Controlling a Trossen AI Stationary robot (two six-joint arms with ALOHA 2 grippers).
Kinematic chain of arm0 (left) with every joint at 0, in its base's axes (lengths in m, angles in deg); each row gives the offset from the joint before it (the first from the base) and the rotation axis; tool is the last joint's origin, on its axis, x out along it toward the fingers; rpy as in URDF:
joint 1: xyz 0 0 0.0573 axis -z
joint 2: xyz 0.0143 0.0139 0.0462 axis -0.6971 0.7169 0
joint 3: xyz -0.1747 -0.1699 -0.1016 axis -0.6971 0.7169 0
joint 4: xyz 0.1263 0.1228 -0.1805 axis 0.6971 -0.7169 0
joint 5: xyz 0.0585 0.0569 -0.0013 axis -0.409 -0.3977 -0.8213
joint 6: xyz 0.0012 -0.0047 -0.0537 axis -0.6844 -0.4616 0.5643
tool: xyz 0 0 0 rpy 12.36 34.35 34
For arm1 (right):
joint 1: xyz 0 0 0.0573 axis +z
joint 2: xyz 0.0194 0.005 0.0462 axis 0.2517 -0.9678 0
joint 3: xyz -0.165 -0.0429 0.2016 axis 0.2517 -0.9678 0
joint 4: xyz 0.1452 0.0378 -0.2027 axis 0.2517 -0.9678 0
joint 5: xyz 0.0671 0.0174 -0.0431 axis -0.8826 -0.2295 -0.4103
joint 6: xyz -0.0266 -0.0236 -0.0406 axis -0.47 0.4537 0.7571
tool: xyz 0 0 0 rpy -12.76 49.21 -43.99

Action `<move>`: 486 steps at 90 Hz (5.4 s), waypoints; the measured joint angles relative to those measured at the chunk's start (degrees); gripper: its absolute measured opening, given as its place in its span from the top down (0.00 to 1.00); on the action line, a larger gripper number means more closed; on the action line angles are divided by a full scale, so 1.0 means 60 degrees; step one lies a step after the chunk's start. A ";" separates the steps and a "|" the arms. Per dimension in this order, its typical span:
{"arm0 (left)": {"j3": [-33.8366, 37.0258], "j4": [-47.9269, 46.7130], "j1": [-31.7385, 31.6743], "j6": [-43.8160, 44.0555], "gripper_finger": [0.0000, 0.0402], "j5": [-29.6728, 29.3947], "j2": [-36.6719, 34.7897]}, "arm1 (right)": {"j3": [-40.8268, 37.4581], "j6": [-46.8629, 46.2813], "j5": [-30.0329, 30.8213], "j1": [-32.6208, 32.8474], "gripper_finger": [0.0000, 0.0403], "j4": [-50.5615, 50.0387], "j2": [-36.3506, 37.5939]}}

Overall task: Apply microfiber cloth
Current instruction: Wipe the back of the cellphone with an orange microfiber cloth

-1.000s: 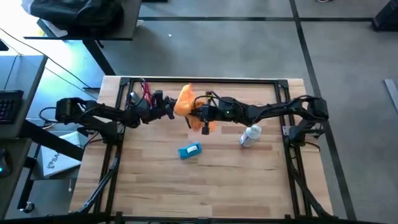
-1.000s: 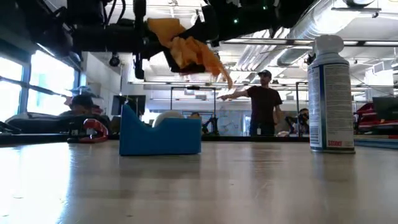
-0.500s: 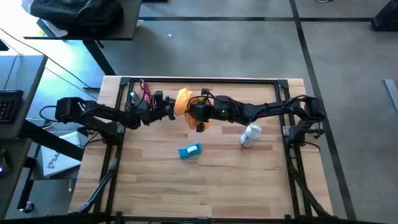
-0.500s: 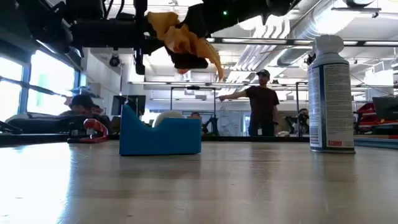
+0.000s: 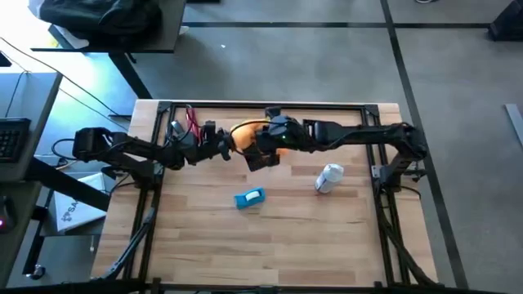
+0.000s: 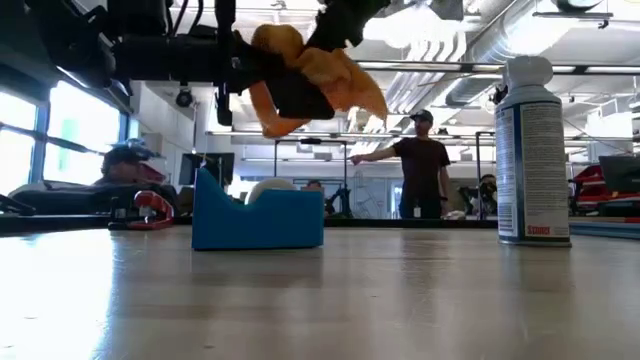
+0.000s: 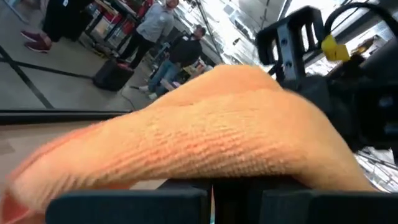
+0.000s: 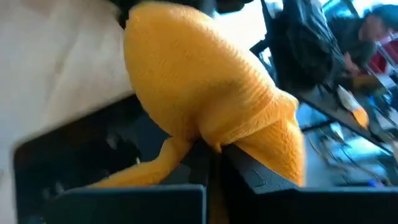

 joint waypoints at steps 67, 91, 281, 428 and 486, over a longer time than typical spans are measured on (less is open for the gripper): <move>0.0020 0.0137 0.0027 0.0084 0.97 -0.0242 -0.0025 | -0.1152 -0.0720 -0.2466 -0.0025 1.00 0.1996 -0.0186; 0.0021 0.0025 0.0107 -0.0031 0.97 -0.0542 -0.0025 | -0.1206 -0.0711 -0.2707 0.0008 1.00 0.3181 -0.0892; -0.0007 0.0412 0.0102 -0.0023 0.97 0.0175 -0.0033 | -0.1230 -0.1864 -0.2882 0.0735 1.00 -0.0275 0.0255; -0.0007 0.0565 0.0144 -0.0197 0.97 0.0313 -0.0033 | 0.1914 -0.1203 -0.2541 0.0450 1.00 -0.3062 0.0074; 0.0007 0.0610 0.0136 -0.0131 0.97 0.0294 -0.0022 | 0.1914 -0.0980 -0.2593 0.1542 1.00 -0.2188 -0.2229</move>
